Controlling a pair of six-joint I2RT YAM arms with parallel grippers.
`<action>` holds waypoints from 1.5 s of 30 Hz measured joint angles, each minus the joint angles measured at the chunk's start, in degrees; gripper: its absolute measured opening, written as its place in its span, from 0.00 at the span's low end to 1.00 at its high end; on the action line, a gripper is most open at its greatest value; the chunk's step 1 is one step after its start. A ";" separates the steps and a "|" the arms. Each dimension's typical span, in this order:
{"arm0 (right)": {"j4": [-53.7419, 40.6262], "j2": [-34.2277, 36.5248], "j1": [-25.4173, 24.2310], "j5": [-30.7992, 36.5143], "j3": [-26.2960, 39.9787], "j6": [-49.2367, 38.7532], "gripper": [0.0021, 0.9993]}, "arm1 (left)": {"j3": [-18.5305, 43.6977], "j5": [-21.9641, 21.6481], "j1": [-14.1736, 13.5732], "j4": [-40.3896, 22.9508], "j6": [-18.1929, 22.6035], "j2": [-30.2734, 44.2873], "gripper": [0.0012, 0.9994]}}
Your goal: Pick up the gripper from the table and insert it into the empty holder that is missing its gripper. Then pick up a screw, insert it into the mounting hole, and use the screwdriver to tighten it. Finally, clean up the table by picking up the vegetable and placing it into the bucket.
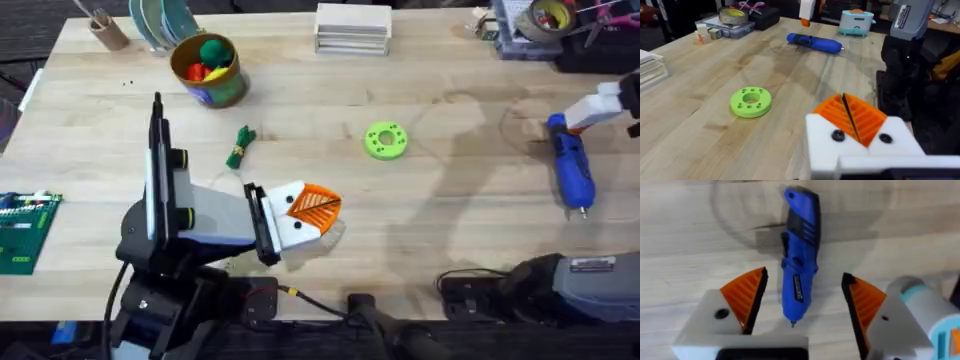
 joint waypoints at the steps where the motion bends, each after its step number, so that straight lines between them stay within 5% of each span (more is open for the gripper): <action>1: 0.45 0.28 -0.65 -1.55 0.00 -1.18 0.96 | 0.00 0.02 0.00 0.00 0.00 0.00 0.01; 14: 2.94 6.99 -3.78 -7.27 0.00 -11.70 0.96 | 0.00 0.00 0.00 0.00 0.00 0.00 0.01; 45: 7.74 15.94 -3.78 -7.45 -0.02 -13.58 0.96 | 0.00 0.00 0.00 0.00 0.00 0.00 0.01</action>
